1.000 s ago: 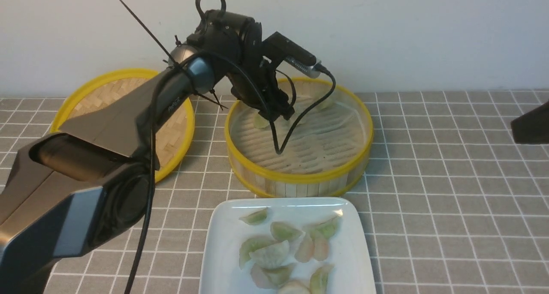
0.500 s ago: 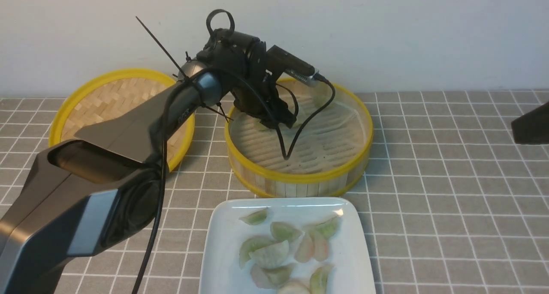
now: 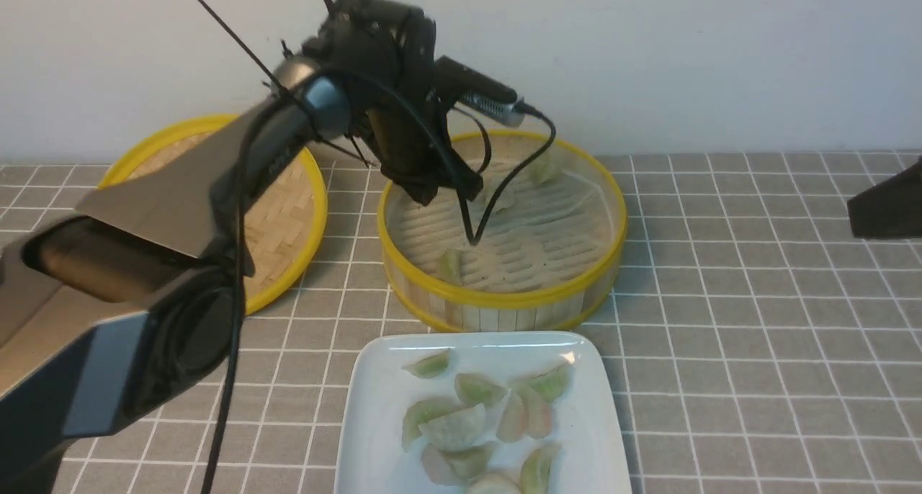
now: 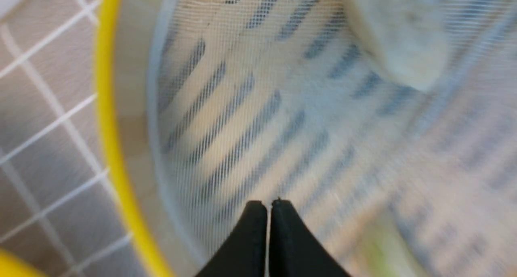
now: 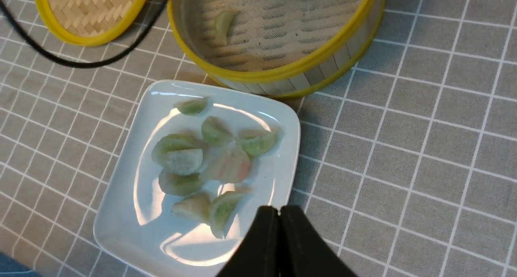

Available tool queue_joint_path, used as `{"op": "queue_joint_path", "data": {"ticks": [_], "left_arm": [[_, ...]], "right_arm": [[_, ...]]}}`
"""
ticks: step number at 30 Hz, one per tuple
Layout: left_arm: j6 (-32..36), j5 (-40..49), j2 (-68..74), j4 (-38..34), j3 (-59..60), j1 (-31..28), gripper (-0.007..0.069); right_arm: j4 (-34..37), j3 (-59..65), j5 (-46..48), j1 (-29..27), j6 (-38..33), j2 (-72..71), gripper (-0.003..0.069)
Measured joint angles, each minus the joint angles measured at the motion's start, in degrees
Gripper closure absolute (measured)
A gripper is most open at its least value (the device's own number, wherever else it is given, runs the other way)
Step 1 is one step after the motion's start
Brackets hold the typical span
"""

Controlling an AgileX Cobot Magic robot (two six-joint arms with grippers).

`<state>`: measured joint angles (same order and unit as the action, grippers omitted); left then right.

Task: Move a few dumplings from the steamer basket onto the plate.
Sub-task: Use the left arm to grab a dumpling from the steamer

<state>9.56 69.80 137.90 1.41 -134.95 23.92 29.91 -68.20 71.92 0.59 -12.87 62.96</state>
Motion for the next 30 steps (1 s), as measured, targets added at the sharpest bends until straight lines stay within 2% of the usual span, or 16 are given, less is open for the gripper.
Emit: {"op": "queue_joint_path", "data": {"ticks": [4,7,11,12,17,21,25,30], "left_arm": [[-1.5,0.7,-1.2,-4.4,0.0,-0.1,0.0627],[-4.7,0.8,-0.9,-9.1,0.0,0.0,0.0591],[-7.9,0.8,-0.7,-10.6,1.6,0.9,0.0499],[-9.2,0.8,-0.7,-10.1,3.1,1.5,0.0433],[-12.0,0.8,-0.3,-8.3,6.7,2.9,0.0266],[-14.4,0.8,0.2,-5.1,6.9,3.1,0.0180],[-15.9,0.8,0.9,-3.6,6.9,3.1,0.0155],[-16.2,0.8,2.4,-4.2,6.9,3.1,0.0169]], "right_arm": [[0.8,0.2,0.0,0.0,0.0,0.0,0.0671],[2.1,1.3,0.0,0.0,0.0,0.0,0.0671],[3.2,2.3,0.0,0.0,-0.1,0.0,0.0671],[3.5,2.5,0.0,0.0,-0.5,0.0,0.0671],[3.7,2.7,0.0,0.0,-2.2,0.0,0.0670],[3.9,2.7,0.0,0.0,-2.4,0.0,0.0670],[3.9,2.7,0.0,0.0,-2.4,0.0,0.0670],[4.0,2.7,0.0,0.0,-2.4,0.0,0.0670]]}}
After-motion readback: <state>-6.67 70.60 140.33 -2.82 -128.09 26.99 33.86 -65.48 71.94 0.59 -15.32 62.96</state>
